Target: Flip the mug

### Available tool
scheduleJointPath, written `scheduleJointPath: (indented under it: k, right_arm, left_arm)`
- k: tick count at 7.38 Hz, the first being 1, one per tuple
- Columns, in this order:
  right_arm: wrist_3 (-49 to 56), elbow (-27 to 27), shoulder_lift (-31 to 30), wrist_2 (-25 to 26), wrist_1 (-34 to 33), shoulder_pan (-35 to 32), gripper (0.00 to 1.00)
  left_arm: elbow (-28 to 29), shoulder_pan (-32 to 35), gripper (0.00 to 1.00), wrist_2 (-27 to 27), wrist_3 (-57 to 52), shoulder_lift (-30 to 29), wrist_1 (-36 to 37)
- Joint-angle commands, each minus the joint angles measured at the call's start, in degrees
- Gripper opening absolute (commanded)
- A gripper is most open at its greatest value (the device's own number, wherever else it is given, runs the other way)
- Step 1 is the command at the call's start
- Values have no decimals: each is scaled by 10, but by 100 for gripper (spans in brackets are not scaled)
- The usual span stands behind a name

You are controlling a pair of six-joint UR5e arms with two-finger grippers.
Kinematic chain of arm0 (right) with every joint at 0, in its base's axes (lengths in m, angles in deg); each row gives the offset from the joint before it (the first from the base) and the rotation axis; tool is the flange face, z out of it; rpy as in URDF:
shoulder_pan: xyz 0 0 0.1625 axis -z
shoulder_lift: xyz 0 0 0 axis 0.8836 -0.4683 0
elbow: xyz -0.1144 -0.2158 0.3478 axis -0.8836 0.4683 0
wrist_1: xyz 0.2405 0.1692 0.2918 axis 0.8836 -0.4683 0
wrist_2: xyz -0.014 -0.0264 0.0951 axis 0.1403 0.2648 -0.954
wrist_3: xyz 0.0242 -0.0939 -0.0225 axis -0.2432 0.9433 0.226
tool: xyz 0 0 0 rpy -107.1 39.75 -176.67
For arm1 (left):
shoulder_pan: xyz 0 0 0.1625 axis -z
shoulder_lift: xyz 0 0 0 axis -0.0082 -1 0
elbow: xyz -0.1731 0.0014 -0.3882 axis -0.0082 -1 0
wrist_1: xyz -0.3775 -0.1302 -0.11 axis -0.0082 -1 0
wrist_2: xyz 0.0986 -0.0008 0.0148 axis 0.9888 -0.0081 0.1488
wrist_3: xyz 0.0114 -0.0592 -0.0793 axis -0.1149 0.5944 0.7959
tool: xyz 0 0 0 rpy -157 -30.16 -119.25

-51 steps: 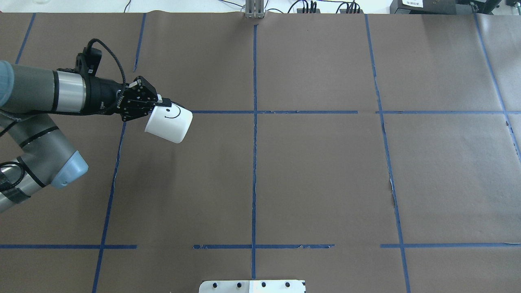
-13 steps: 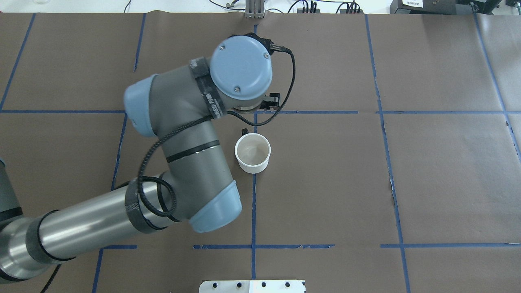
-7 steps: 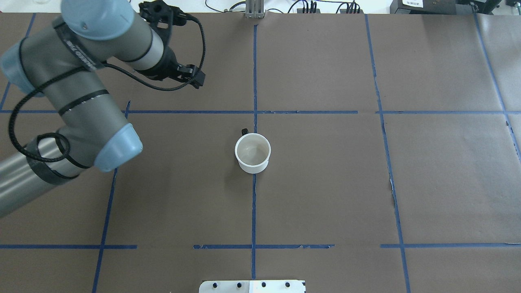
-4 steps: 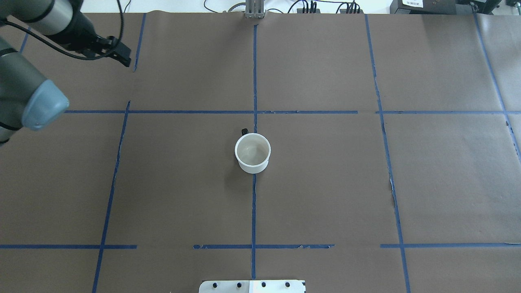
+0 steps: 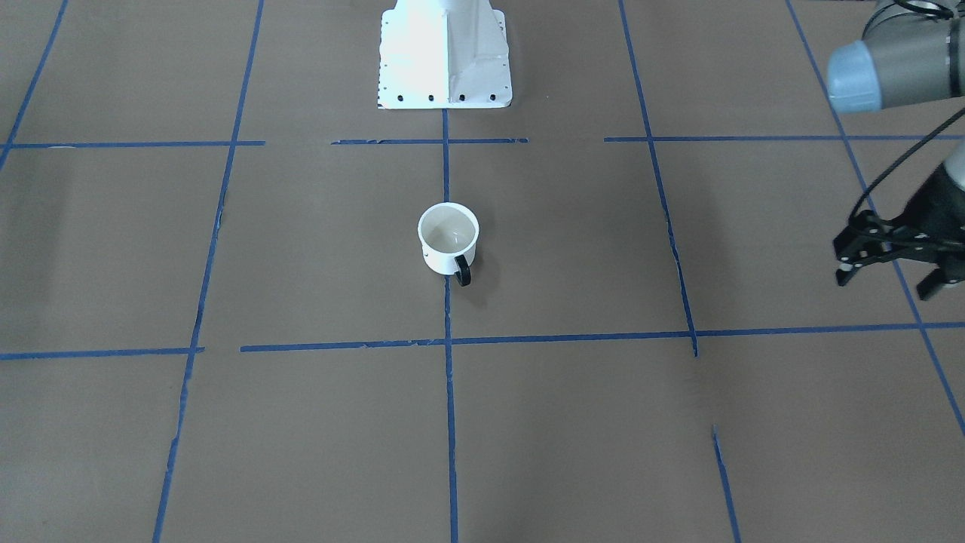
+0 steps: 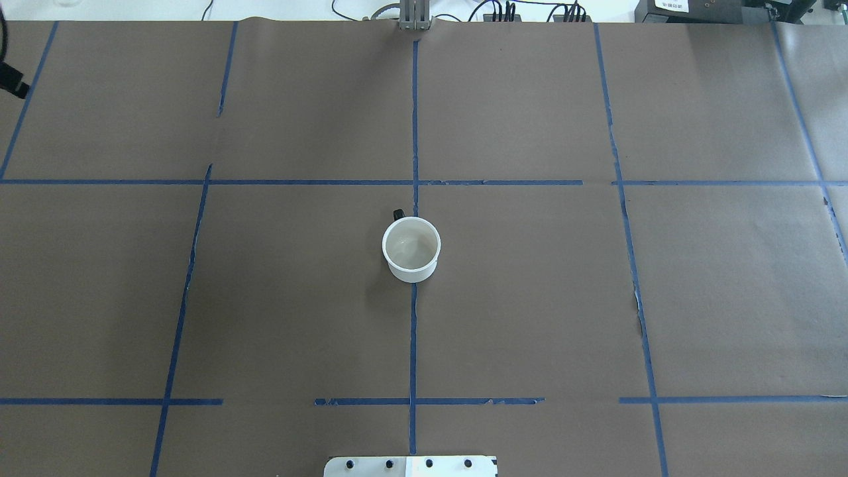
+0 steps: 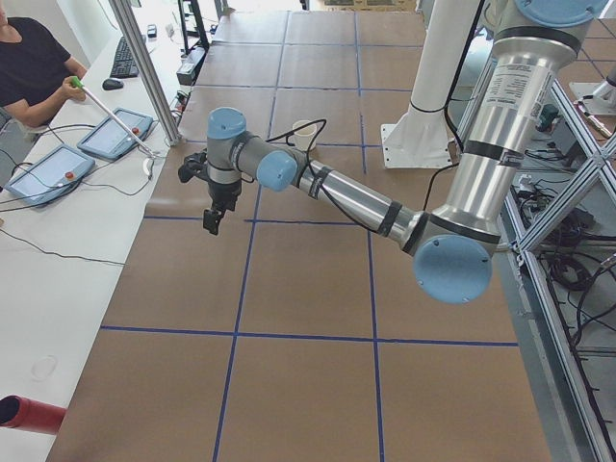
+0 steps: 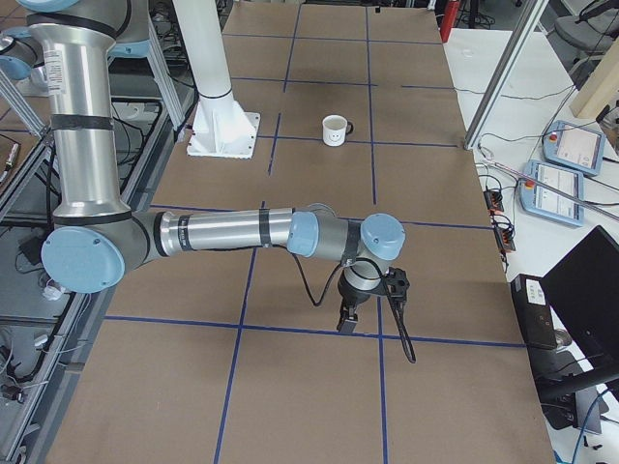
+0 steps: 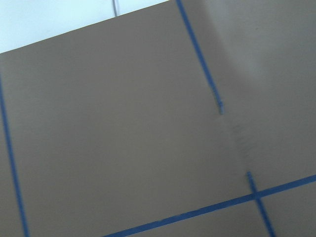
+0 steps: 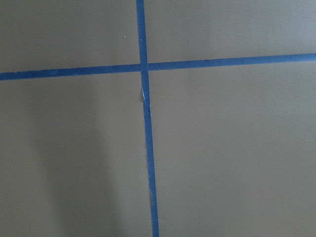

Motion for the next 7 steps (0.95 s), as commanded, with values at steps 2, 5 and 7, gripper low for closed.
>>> scheduleJointPath:
  k: [2, 5, 7]
  right_arm:
    - [0, 0, 1, 0, 0, 0, 100]
    - [0, 0, 0, 0, 0, 0, 100]
    - [0, 0, 1, 0, 0, 0, 100]
  left_arm:
    - [11, 101, 100, -97, -39, 113, 12]
    - [90, 109, 100, -95, -76, 119, 7]
    - [123, 108, 100, -98, -130, 109, 9]
